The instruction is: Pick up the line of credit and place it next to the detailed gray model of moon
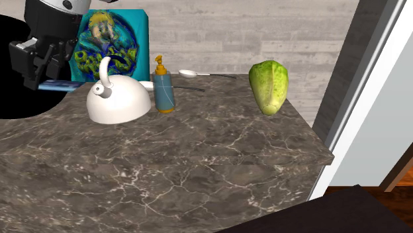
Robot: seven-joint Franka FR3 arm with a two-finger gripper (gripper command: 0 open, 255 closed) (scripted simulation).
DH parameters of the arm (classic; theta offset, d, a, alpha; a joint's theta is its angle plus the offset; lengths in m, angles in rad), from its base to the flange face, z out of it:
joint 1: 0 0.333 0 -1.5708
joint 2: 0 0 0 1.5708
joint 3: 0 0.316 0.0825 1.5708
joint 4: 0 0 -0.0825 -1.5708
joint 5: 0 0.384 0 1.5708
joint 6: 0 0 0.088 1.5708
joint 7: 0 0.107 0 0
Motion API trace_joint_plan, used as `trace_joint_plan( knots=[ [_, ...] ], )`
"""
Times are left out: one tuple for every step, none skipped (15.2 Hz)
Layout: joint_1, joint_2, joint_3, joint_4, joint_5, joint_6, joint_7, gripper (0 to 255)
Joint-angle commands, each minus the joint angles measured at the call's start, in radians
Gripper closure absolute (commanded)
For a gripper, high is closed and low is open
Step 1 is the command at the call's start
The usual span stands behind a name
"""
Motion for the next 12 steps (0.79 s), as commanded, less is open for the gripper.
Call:
trace_joint_plan(
  knots=[
    [-0.003,0.010,0.004,-0.012,0.016,0.019,-0.018,255],
    [-0.004,0.014,0.006,-0.019,0.025,0.030,-0.026,255],
    [-0.005,0.019,0.009,-0.026,0.033,0.040,-0.035,255],
    [-0.006,0.024,0.011,-0.032,0.041,0.049,-0.044,255],
    [-0.008,0.029,0.014,-0.038,0.050,0.059,-0.052,255],
    [-0.009,0.034,0.017,-0.044,0.059,0.069,-0.062,255],
    [-0.011,0.040,0.020,-0.050,0.068,0.079,-0.071,255],
    [-0.012,0.045,0.023,-0.055,0.077,0.088,-0.080,255],
    [-0.014,0.051,0.026,-0.060,0.087,0.097,-0.090,255],
    [-0.016,0.057,0.030,-0.065,0.097,0.107,-0.100,255],
    [-0.018,0.063,0.033,-0.069,0.107,0.116,-0.110,255],
    [-0.020,0.069,0.037,-0.073,0.117,0.125,-0.120,255]
  ],
)
